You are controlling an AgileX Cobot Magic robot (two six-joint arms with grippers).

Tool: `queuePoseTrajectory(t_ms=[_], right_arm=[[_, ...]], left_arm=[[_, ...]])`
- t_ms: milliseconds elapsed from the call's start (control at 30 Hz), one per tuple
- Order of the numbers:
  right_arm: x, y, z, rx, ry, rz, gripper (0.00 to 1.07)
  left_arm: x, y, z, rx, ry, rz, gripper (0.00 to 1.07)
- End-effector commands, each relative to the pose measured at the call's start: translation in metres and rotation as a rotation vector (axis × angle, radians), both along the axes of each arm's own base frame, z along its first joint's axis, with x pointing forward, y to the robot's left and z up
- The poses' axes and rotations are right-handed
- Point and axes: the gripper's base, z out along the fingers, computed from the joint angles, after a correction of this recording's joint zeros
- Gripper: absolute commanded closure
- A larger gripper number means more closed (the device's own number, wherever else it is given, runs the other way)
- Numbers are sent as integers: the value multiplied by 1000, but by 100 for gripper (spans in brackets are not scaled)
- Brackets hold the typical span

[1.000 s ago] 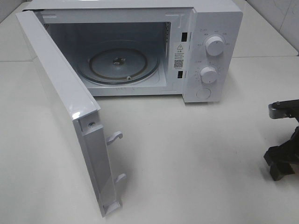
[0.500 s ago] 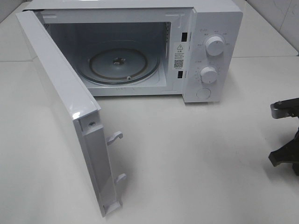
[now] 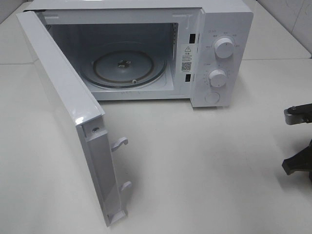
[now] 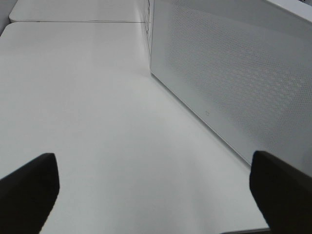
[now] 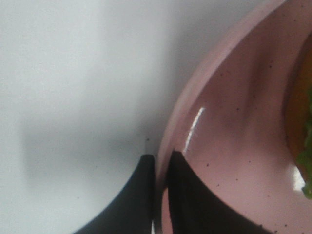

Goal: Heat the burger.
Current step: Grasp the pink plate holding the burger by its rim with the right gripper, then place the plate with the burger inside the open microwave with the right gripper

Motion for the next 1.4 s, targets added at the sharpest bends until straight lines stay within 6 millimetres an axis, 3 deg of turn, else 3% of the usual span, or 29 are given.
queuePoseTrajectory(t_ms=[33,667,1200,1400], right_arm=[[-6,6,7,-20,0,-1,107],[-6,35,15,-191,-59,102,107],[-5,47,19,-269,-120,149,107],[-4,45,37,-283,-209,134,107]], left_arm=[[-1,0,1,1,-25,4,9],[-1,0,1,1,-25,4,9],[-1,0,1,1,-25,4,9],[-1,0,1,1,-25,4,9]])
